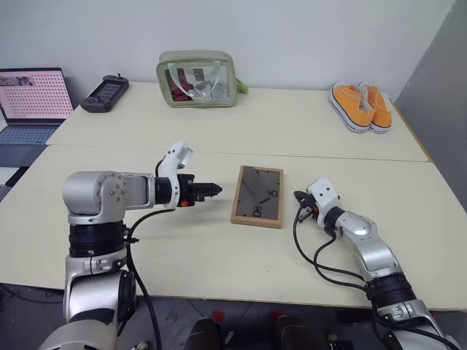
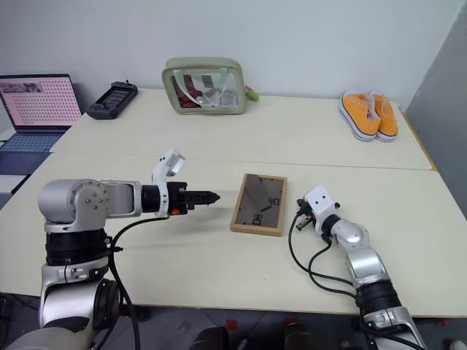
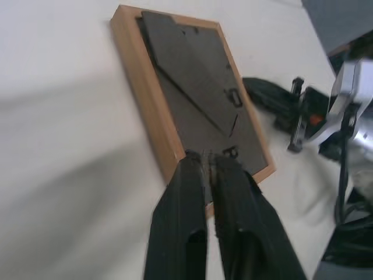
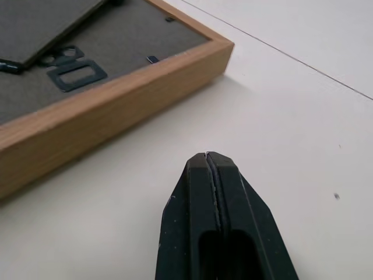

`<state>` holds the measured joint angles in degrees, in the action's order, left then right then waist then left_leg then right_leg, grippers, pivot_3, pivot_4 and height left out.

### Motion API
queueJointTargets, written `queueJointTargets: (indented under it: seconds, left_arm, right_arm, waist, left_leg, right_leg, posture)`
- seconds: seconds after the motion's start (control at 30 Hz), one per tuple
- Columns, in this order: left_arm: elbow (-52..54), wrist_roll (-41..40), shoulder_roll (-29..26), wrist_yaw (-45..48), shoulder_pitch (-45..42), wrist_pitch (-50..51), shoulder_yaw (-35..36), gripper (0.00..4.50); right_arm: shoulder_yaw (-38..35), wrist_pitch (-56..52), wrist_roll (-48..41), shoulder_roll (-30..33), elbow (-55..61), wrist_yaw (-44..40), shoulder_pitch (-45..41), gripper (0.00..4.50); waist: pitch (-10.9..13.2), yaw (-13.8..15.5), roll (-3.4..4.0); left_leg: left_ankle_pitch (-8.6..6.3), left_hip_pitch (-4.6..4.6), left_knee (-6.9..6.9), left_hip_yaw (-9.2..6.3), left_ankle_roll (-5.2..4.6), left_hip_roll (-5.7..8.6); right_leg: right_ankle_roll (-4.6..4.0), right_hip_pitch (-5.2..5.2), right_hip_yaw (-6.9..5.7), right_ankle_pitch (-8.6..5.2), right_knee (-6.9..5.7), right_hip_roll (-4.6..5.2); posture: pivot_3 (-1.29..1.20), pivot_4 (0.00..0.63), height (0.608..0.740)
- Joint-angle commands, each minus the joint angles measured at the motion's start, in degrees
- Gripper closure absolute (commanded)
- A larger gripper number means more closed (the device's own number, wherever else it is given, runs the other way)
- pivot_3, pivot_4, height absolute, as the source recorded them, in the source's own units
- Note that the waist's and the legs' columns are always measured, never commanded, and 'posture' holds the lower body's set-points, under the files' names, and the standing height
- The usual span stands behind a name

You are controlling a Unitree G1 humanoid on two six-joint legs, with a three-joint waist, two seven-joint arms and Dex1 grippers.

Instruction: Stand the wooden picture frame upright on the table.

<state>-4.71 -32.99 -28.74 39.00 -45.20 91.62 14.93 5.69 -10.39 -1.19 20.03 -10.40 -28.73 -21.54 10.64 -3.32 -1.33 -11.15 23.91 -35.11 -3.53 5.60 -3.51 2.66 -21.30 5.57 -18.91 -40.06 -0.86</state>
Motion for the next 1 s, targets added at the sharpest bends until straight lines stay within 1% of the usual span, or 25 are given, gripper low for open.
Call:
queueJointTargets:
  seconds: [0.03,0.2,0.3,0.37,0.4,0.43,0.57,0.7,0.83,1.0]
  left_arm:
    - [-4.0,-3.3,-1.8,-0.2,-0.6,0.9,0.7,3.39]
    - [-6.3,-4.2,-4.3,0.5,-0.5,0.8,-1.4,2.30]
    - [-8.2,-3.8,-4.8,0.3,-1.1,0.1,-1.8,1.74]
    - [-9.1,-3.7,-4.9,0.5,-1.4,-0.4,-2.4,1.21]
    - [-9.7,-3.7,-4.9,0.9,-1.4,-0.8,-3.6,1.09]
    - [-10.6,-3.6,-4.8,1.6,-1.5,-1.3,-5.2,0.75]
    - [-14.1,-3.0,-4.1,4.0,-2.1,-4.7,-9.6,0.75]
    - [-20.5,-1.9,-2.5,7.2,-3.9,-8.9,-13.7,0.75]
    - [-23.0,-1.8,-1.6,11.2,-4.8,-10.7,-17.6,0.75]
    - [-26.4,-0.3,-0.8,13.3,-5.6,-13.5,-20.0,0.75]
  right_arm:
    - [-1.0,-0.9,-0.6,0.9,4.6,-0.5,1.4,4.50]
    - [-1.3,-1.8,-0.7,2.0,6.2,-0.7,2.8,4.50]
    - [-1.4,-2.0,-0.7,2.4,6.8,-0.6,3.1,4.50]
    - [-1.3,-2.0,-0.6,2.5,6.9,-0.5,3.1,4.50]
    - [-1.1,-1.7,-0.3,2.6,7.0,-0.4,3.0,4.50]
    - [-0.9,-1.5,0.0,2.6,7.0,-0.3,3.0,4.50]
    - [-0.6,-1.6,0.3,2.4,7.3,-0.1,2.9,4.50]
    - [0.1,-1.2,1.0,2.2,7.5,0.3,3.1,4.50]
    - [0.6,-1.2,1.6,1.7,7.7,0.8,3.1,4.50]
    - [1.1,-0.7,2.5,0.7,6.6,1.3,3.1,4.50]
  waist:
    - [0.0,-0.1,0.00]
    - [0.0,0.1,0.00]
    - [0.0,0.1,0.00]
    - [0.0,0.1,0.00]
    - [0.0,0.1,0.00]
    - [0.0,0.1,0.00]
    - [0.0,0.1,0.00]
    - [0.0,0.1,0.00]
    - [0.0,0.1,0.00]
    - [0.0,0.3,0.00]
  left_leg:
    - [0.00,0.01,0.00,0.00,0.00,-0.01]
    - [0.01,0.01,0.00,0.00,0.02,0.00]
    - [0.01,0.00,-0.01,0.01,0.02,0.00]
    - [0.01,0.01,-0.01,0.01,0.02,0.01]
    - [0.01,0.01,-0.01,0.02,0.02,0.01]
    - [0.01,0.01,-0.01,0.02,0.02,0.01]
    - [0.01,0.01,-0.01,0.02,0.02,0.01]
    - [0.01,0.01,-0.01,0.02,0.02,0.01]
    - [0.01,0.01,-0.01,0.04,0.01,0.03]
    - [0.01,0.01,-0.01,0.03,0.01,0.04]
  right_leg:
    - [0.00,-0.02,0.00,0.00,0.00,-0.01]
    - [0.00,-0.02,0.01,0.00,-0.02,0.00]
    - [0.00,-0.01,0.01,0.00,-0.02,0.01]
    - [0.00,-0.01,0.01,0.00,-0.02,0.01]
    - [0.00,-0.02,0.01,0.00,-0.02,0.01]
    - [0.00,-0.02,0.01,0.00,-0.02,0.01]
    - [0.00,-0.02,0.01,0.00,-0.02,0.01]
    - [0.00,-0.02,0.01,0.00,-0.02,0.00]
    - [0.00,-0.02,0.03,0.00,-0.02,0.01]
    - [0.00,-0.01,0.02,0.00,-0.01,0.01]
  posture:
    - [0.00,0.150,0.740]
    - [0.00,0.150,0.740]
    - [0.00,0.150,0.740]
    - [0.00,0.150,0.740]
    - [0.00,0.150,0.740]
    - [0.00,0.150,0.740]
    - [0.00,0.150,0.740]
    - [0.00,0.150,0.740]
    - [0.00,0.150,0.740]
    - [0.00,0.150,0.740]
